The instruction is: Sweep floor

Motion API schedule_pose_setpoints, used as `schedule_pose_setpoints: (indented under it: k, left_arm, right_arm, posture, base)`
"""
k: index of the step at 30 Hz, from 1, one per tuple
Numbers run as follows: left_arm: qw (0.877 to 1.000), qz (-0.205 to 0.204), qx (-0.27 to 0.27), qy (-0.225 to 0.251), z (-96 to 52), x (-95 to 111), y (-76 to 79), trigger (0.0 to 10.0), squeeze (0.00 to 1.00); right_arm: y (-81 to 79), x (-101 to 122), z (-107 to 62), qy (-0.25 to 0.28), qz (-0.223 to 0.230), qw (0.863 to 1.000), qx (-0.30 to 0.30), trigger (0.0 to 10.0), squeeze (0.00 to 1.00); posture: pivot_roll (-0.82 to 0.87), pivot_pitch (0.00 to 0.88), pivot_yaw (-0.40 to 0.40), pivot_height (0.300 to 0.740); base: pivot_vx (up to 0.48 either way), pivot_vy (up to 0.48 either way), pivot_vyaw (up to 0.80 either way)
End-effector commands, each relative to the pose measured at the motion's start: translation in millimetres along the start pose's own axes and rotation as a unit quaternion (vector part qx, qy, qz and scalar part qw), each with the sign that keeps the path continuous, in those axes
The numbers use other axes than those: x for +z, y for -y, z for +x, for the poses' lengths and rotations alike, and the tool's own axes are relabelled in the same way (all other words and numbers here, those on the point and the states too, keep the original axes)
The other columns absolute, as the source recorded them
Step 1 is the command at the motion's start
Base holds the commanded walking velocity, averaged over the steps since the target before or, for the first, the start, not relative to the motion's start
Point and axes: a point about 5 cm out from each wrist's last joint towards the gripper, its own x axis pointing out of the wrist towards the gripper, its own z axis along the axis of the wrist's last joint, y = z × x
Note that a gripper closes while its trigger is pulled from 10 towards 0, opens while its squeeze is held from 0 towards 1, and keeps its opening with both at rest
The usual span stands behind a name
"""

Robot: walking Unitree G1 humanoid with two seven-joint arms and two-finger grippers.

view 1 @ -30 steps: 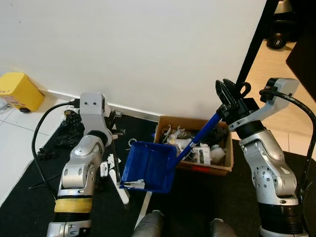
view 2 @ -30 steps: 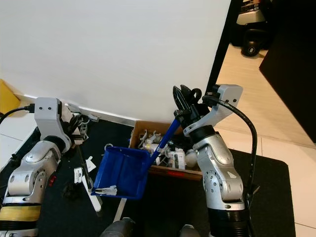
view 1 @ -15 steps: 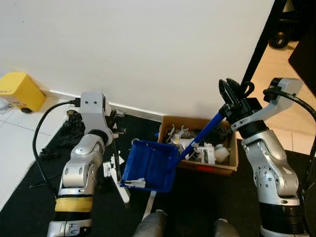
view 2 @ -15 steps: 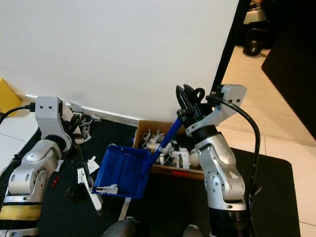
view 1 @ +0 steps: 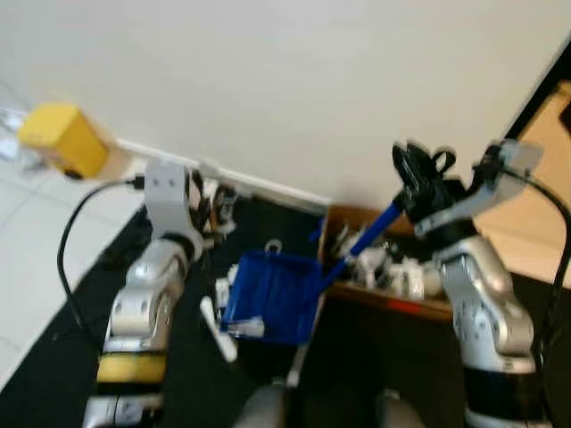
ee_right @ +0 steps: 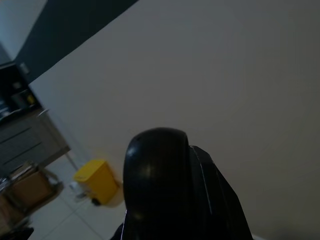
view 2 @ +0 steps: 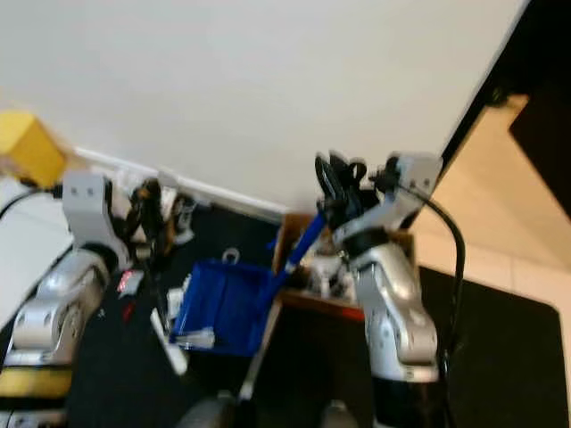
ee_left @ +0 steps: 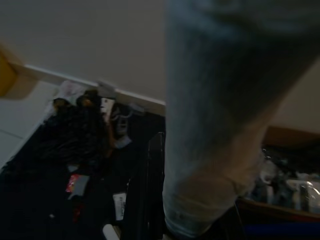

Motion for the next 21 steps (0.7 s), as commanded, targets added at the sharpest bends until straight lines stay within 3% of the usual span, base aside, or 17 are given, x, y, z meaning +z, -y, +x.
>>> schedule_pose_setpoints:
  k: [1,21]
  left_arm:
    - [1.0,-0.007,-0.01,-0.002,-0.7,-1.6,3.7,10.0,0.0]
    - [1.0,-0.006,-0.013,-0.002,0.2,-1.9,4.0,10.0,0.0]
  right_arm:
    - [-6.4,5.3,1.5,0.026,0.026,0.999,0.012,10.0,0.0]
    - [-6.4,4.8,2.1,0.026,0.026,0.999,0.013,10.0,0.0]
  posture:
    - [0.14,0.151,0.094,0.74]
    - [0.14,0.147,0.095,0.74]
  base:
    - [0.0,0.337,0.0]
    - [0.0,0.338,0.0]
